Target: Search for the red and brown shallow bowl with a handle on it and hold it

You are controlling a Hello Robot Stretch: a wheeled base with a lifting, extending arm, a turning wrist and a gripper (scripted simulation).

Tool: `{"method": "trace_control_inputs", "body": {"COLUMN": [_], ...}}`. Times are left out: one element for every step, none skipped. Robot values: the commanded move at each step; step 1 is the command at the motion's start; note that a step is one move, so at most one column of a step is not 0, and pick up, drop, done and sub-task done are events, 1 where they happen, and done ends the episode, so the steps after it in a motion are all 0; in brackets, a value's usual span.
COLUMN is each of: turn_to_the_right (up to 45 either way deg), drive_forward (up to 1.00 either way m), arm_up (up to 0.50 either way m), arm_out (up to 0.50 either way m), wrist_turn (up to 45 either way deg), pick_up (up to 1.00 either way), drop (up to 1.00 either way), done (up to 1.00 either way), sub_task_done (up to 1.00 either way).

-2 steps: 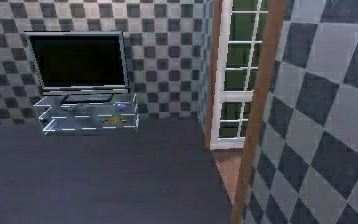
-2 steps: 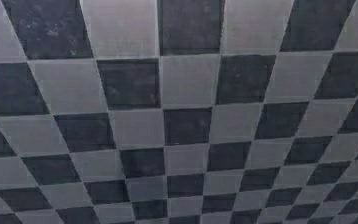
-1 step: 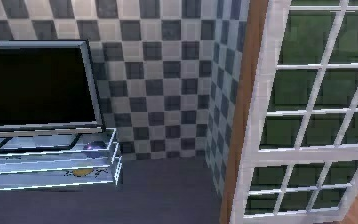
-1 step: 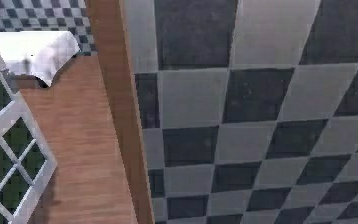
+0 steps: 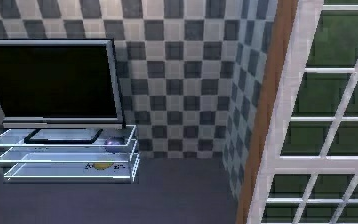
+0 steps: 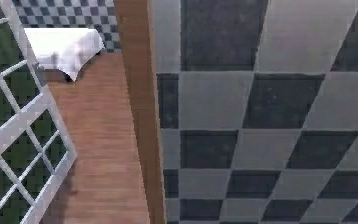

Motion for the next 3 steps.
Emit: {"method": "trace_control_inputs", "body": {"turn_to_the_right": [0.0, 36.0, 0.0], "drive_forward": [0.20, 0.00, 0.50], "arm_up": [0.00, 0.00, 0.00], "arm_out": [0.00, 0.00, 0.00], "wrist_turn": [0.0, 0.0, 0.0], "pick_up": [0.00, 0.00, 0.00], "drop": [0.00, 0.00, 0.00], "done": [0.00, 0.00, 0.00], "sub_task_done": [0.00, 0.00, 0.00]}}
